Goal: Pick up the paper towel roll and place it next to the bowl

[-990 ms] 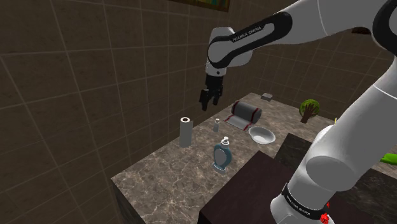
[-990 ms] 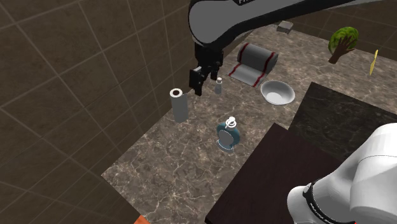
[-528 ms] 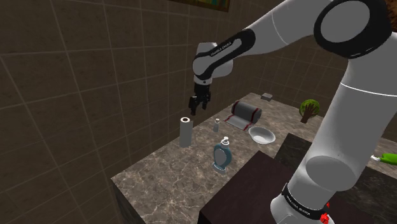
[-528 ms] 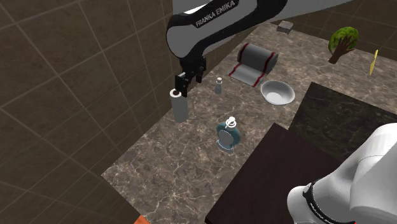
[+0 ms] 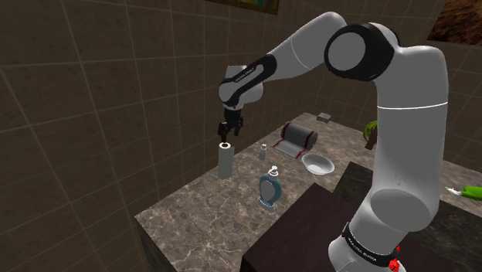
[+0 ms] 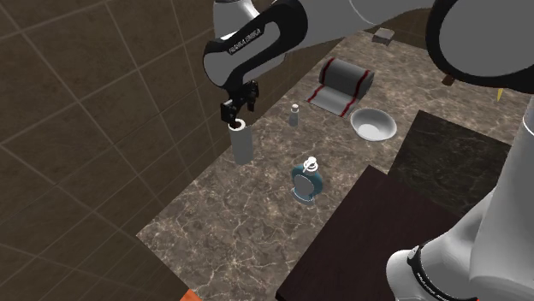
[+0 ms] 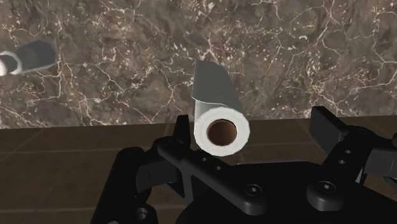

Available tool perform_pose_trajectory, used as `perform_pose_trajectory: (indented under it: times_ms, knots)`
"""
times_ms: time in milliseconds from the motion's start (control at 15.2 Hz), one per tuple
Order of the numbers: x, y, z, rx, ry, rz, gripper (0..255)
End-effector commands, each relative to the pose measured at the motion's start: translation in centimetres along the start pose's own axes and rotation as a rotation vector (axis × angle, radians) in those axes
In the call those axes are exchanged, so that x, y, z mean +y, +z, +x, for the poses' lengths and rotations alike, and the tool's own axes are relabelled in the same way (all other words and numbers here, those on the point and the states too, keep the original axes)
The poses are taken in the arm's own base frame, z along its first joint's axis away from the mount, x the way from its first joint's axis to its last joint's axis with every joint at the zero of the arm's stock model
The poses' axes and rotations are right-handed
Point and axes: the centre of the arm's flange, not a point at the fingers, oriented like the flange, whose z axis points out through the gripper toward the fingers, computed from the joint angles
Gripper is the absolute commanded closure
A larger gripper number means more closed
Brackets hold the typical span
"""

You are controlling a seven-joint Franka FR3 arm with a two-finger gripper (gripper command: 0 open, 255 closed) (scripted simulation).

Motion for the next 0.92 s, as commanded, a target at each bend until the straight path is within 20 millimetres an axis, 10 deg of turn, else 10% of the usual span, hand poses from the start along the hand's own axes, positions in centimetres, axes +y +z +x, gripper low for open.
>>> perform_pose_trajectory:
  times_ms: [0,330,858]
  knots:
    - [0.5,2.0,1.9,0.002,-0.002,-0.002,0]
    - [1.6,5.5,6.2,0.007,-0.006,-0.008,0]
    - [1.6,9.5,6.2,0.007,-0.006,-0.008,0]
